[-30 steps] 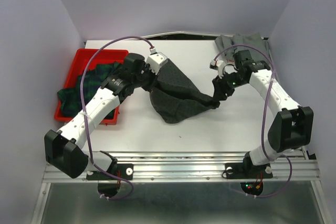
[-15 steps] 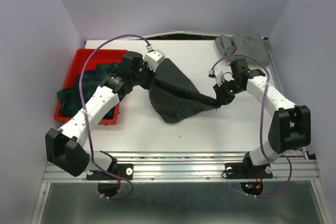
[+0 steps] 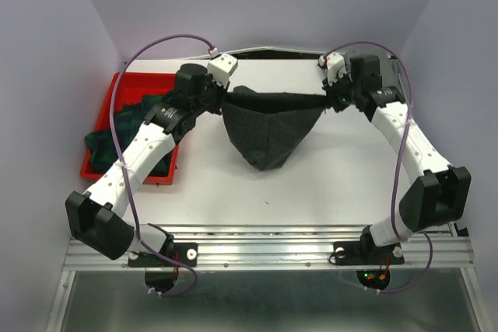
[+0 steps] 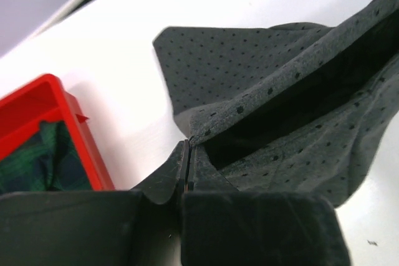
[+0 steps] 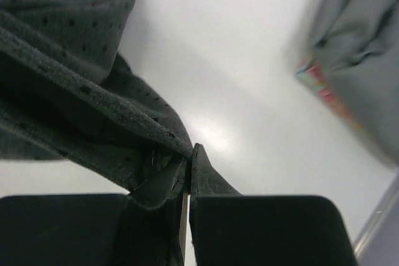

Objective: Fold and stack the skirts
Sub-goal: Flatten the skirt out

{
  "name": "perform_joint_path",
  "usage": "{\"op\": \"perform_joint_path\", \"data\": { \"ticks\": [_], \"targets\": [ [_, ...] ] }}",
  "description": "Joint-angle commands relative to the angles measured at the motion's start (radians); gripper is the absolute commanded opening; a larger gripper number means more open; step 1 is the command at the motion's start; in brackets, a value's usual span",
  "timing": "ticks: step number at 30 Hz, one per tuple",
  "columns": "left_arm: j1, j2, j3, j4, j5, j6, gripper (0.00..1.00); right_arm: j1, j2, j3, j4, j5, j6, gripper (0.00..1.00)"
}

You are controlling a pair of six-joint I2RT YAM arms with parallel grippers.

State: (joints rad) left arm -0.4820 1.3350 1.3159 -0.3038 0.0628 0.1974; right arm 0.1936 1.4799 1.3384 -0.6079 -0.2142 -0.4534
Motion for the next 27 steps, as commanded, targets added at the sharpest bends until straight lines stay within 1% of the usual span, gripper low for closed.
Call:
{"op": "perform_joint_path", "data": {
  "ticks": [1,2,4,5,6,7,8,9,10,11,12,13,14,15,17,18,21,23,24,25,26,27],
  "targets": [
    [0.04,0.034,0.126,0.158,-0.185,0.089,0.0,-0.01,0.118,0.25,0.166,0.252,0.061,0.01],
    [0.068,0.056,0.15,0.178,-0.187,0.089,0.0,-0.01,0.147,0.298,0.181,0.301,0.065,0.01],
    [0.095,0.14,0.253,0.224,-0.19,0.096,0.0,-0.01,0.212,0.402,0.211,0.334,0.065,0.01],
    [0.106,0.17,0.291,0.238,-0.192,0.1,0.0,-0.01,0.28,0.512,0.218,0.366,0.064,0.01],
    [0.127,0.203,0.336,0.261,-0.19,0.1,0.0,-0.01,0.318,0.569,0.232,0.381,0.053,0.01],
    [0.138,0.263,0.42,0.276,-0.189,0.1,0.0,-0.01,0.388,0.625,0.241,0.422,0.05,0.01],
    [0.147,0.292,0.462,0.294,-0.19,0.1,0.0,-0.022,0.423,0.74,0.25,0.436,0.047,0.01],
    [0.166,0.324,0.505,0.336,-0.196,0.1,0.0,-0.022,0.46,0.801,0.266,0.453,0.045,0.01],
    [0.174,0.384,0.587,0.354,-0.207,0.094,0.0,-0.031,0.497,0.862,0.272,0.467,0.042,0.01],
    [0.183,0.412,0.623,0.373,-0.205,0.093,0.0,-0.031,0.531,0.921,0.284,0.484,0.038,0.01],
    [0.198,0.441,0.663,0.414,-0.204,0.089,0.0,-0.04,0.586,1.015,0.327,0.516,0.016,0.01],
    [0.206,0.487,0.719,0.44,-0.207,0.085,0.0,-0.04,0.611,1.053,0.358,0.533,0.001,0.01],
    [0.213,0.504,0.736,0.469,-0.208,0.082,0.0,-0.04,0.628,1.08,0.397,0.561,-0.014,0.01],
    [0.227,0.533,0.759,0.541,-0.207,0.079,0.0,-0.04,0.654,1.116,0.483,0.575,-0.046,0.01],
    [0.24,0.55,0.767,0.616,-0.207,0.073,0.0,-0.04,0.668,1.133,0.571,0.602,-0.092,0.01],
    [0.249,0.559,0.776,0.682,-0.207,0.073,0.0,-0.04,0.678,1.15,0.65,0.607,-0.108,0.01],
    [0.253,0.563,0.795,0.747,-0.218,0.086,0.0,-0.04,0.674,1.147,0.746,0.63,-0.117,0.01],
    [0.26,0.538,0.752,0.749,-0.202,0.091,0.0,-0.04,0.631,1.089,0.752,0.604,-0.105,0.01],
    [0.261,0.514,0.708,0.749,-0.186,0.114,0.0,-0.04,0.6,1.034,0.749,0.59,-0.093,0.01],
    [0.26,0.451,0.584,0.755,-0.146,0.126,0.0,-0.04,0.526,0.893,0.746,0.569,-0.081,0.01],
    [0.261,0.414,0.51,0.769,-0.115,0.141,0.0,-0.04,0.487,0.822,0.726,0.511,-0.077,0.01],
    [0.261,0.373,0.429,0.781,-0.074,0.164,0.0,-0.04,0.449,0.742,0.677,0.487,-0.061,0.01]
  ]
}}
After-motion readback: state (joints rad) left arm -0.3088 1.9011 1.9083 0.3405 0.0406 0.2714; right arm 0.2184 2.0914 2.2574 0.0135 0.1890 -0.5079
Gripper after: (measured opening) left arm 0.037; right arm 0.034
